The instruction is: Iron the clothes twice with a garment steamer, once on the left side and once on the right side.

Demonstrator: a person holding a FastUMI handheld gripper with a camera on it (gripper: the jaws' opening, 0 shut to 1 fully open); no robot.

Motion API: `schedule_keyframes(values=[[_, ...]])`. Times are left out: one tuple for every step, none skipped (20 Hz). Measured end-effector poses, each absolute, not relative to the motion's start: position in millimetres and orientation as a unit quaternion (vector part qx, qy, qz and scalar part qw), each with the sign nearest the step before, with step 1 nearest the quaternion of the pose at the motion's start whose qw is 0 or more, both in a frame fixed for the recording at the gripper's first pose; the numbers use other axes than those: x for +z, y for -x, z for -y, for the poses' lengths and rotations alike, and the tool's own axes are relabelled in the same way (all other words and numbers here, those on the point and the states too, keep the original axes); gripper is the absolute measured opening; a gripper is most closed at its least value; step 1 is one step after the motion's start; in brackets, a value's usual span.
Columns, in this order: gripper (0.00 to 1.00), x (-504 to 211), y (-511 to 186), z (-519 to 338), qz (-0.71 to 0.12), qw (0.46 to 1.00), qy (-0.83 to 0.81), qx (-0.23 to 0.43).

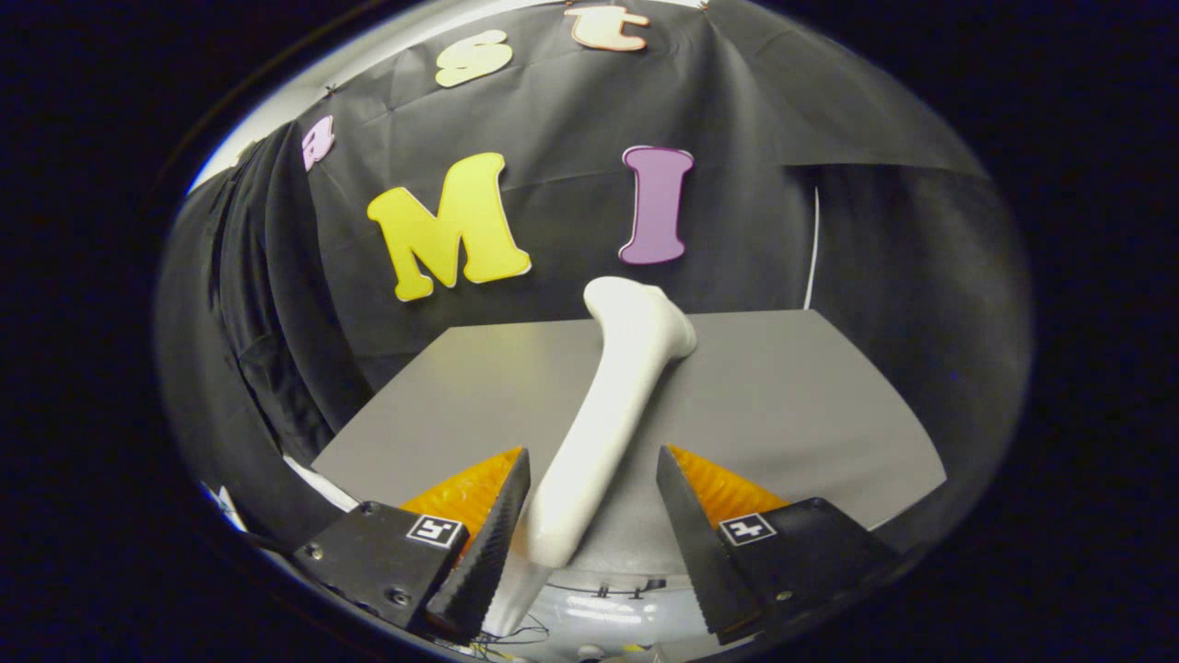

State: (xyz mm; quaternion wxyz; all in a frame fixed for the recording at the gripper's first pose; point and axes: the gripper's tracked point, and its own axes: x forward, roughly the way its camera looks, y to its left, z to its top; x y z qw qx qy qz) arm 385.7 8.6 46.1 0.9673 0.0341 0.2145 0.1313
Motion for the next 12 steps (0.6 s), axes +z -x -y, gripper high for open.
schedule_keyframes(values=[[0.85, 43.9, -391.8, -15.0, -0.222, 0.964, -0.041, 0.139], [0.77, 39.5, -394.5, -16.9, -0.227, 0.963, -0.045, 0.137], [0.75, 39.3, -401.4, -15.0, -0.228, 0.964, -0.050, 0.129], [0.72, 40.5, -403.4, -13.6, -0.230, 0.963, -0.058, 0.126], [0.69, 39.5, -407.9, -12.7, -0.228, 0.964, -0.066, 0.116], [0.63, 40.7, -406.5, -13.5, -0.229, 0.964, -0.078, 0.112], [0.61, 40.2, -405.8, -12.2, -0.229, 0.964, -0.081, 0.112], [0.60, 40.1, -406.4, -13.0, -0.229, 0.963, -0.085, 0.116], [0.59, 40.1, -405.7, -13.6, -0.229, 0.961, -0.090, 0.122], [0.56, 41.5, -406.1, -13.8, -0.228, 0.960, -0.099, 0.128], [0.53, 42.6, -408.3, -14.1, -0.226, 0.959, -0.116, 0.128], [0.50, 44.5, -408.5, -15.7, -0.224, 0.957, -0.130, 0.129]])
